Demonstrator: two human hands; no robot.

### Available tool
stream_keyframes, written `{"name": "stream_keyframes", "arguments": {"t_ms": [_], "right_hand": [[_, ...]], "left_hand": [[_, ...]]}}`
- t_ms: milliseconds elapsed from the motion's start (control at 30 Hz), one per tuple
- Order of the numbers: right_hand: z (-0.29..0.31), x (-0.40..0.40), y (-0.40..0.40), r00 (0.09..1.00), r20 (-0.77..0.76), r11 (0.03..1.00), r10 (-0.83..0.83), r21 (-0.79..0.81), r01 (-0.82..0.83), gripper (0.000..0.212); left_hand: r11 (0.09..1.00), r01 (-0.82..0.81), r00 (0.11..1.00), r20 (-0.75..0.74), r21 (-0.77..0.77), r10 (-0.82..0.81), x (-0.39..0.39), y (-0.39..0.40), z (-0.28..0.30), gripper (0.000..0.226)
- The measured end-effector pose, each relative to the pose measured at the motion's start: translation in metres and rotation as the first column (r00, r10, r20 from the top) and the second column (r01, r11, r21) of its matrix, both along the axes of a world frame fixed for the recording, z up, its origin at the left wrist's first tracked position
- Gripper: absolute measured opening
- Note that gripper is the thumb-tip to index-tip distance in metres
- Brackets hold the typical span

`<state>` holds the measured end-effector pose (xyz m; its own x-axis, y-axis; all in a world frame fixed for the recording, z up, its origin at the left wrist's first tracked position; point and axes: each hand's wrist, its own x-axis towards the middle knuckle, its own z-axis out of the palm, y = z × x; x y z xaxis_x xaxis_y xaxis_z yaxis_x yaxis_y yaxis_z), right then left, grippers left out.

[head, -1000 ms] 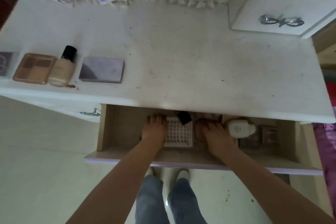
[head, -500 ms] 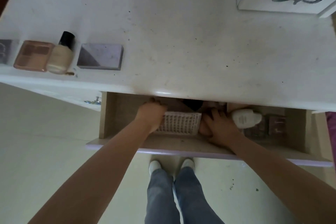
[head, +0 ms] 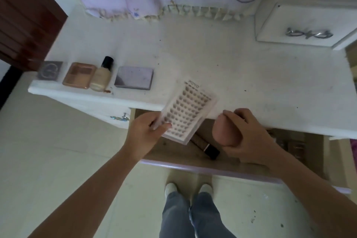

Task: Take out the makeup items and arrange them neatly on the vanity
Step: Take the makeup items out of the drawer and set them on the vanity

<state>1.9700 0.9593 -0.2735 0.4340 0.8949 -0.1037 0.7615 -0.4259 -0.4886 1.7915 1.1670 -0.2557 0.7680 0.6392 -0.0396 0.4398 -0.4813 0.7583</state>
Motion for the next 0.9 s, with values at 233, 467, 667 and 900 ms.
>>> {"name": "stream_keyframes", "arguments": {"t_ms": [233, 467, 667, 900], "right_hand": [[0.016, 0.035, 0.057, 0.987, 0.100, 0.987, -0.128, 0.110, 0.117, 0.082], [0.007, 0.055, 0.065, 0.991, 0.107, 0.993, -0.086, -0.072, 0.094, 0.082], [0.002, 0.061, 0.055, 0.995, 0.074, 0.979, -0.060, -0.191, 0.074, 0.085], [0.007, 0.071, 0.054, 0.996, 0.078, 0.959, -0.040, -0.278, 0.060, 0.084]], "left_hand": [[0.971, -0.111, 0.992, -0.075, -0.211, 0.097, 0.054, 0.045, 0.015, 0.025], [0.939, 0.332, 0.842, -0.474, 0.083, -0.256, 0.107, 0.089, 0.007, 0.046], [0.797, 0.480, 0.794, -0.569, 0.368, -0.215, 0.125, 0.064, -0.010, 0.053], [0.666, 0.688, 0.635, -0.684, 0.288, -0.360, 0.104, 0.036, -0.033, 0.089]]}}
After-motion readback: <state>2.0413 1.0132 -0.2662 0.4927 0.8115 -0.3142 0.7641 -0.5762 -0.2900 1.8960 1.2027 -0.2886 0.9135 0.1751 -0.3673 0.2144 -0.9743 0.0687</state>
